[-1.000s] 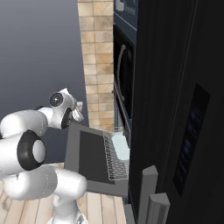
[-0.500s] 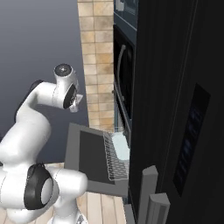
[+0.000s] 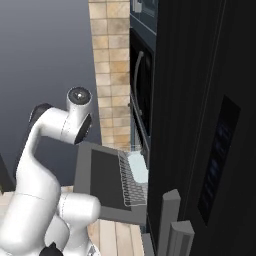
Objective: Take the baked cake out of the oven and place it on the plate for cooling. Then close the oven door.
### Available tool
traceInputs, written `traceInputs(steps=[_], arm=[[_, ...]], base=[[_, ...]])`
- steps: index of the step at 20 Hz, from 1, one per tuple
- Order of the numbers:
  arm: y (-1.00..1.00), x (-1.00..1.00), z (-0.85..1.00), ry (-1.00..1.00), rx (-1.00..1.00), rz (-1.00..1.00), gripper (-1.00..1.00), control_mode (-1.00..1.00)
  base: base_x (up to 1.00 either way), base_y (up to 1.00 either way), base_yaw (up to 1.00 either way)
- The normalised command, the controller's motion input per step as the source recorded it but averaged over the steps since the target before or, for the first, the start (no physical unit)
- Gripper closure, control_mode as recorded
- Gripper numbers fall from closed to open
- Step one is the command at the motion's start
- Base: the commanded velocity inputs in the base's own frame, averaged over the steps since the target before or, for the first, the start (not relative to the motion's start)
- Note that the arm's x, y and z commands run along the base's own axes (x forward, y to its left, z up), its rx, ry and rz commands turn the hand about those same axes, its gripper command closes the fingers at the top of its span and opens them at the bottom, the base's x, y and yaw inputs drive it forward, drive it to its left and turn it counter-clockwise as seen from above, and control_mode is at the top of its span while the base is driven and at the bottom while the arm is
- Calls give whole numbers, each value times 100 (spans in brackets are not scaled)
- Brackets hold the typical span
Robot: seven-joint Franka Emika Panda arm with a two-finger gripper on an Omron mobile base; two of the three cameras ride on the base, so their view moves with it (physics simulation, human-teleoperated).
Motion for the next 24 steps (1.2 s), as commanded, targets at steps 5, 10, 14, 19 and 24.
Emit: traceInputs(steps=[5,10,14,19,24], arm=[[-16,-43,-2,-2,32,-18,100,-100],[-8,-12,0,-4,30,-11,100,-100],[0,-14,0,-15,16,-8,100,-100],[0,-3,0,-10,9,-3,100,-100],[0,0,0,-6,7,0,100,-100]], base=[[0,0,0],[0,0,0],[0,0,0],[0,0,0],[0,0,0]])
